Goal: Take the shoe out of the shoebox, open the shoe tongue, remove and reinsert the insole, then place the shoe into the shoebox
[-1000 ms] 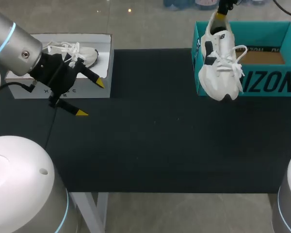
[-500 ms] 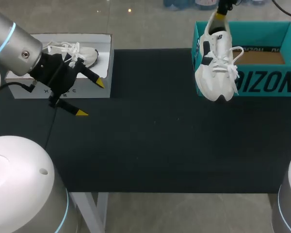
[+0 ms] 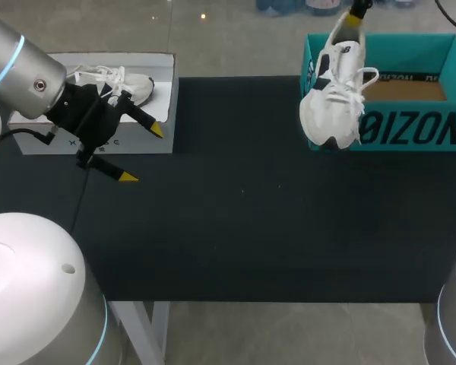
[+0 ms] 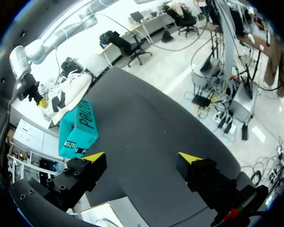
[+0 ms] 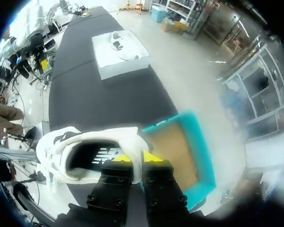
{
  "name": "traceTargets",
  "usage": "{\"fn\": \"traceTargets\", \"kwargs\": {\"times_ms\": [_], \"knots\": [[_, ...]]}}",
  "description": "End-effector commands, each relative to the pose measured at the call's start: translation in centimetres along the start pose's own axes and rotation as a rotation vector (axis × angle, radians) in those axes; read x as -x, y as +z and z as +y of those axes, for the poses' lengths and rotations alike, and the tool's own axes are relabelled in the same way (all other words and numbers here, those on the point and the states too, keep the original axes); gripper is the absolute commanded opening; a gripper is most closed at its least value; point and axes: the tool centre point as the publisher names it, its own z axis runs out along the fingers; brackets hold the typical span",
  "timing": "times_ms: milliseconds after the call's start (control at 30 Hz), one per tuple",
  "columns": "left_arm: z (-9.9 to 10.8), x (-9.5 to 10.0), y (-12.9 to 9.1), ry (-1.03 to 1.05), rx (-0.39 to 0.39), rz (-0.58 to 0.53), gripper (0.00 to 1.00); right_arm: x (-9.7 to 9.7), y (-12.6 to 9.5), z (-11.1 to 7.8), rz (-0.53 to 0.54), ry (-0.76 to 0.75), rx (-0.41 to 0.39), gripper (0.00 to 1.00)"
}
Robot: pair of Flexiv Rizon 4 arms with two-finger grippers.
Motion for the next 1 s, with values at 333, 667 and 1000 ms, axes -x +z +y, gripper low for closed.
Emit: {"fn": "traceTargets", "kwargs": {"times_ms": [333, 667, 1000], "knots": [[-0.1, 0.0, 0.0, 0.000, 0.004, 0.003, 1.00, 0.6, -2.0, -3.7, -0.198, 0.607, 0.141, 0.00], [-0.1, 0.0, 0.0, 0.000, 0.004, 0.003, 1.00, 1.3, -3.4, -8.0, -0.436, 0.973, 0.093, 0.00], [-0.1, 0.0, 0.0, 0.000, 0.004, 0.003, 1.00, 1.4, -3.7, -9.1, -0.455, 1.010, 0.110, 0.00]]}}
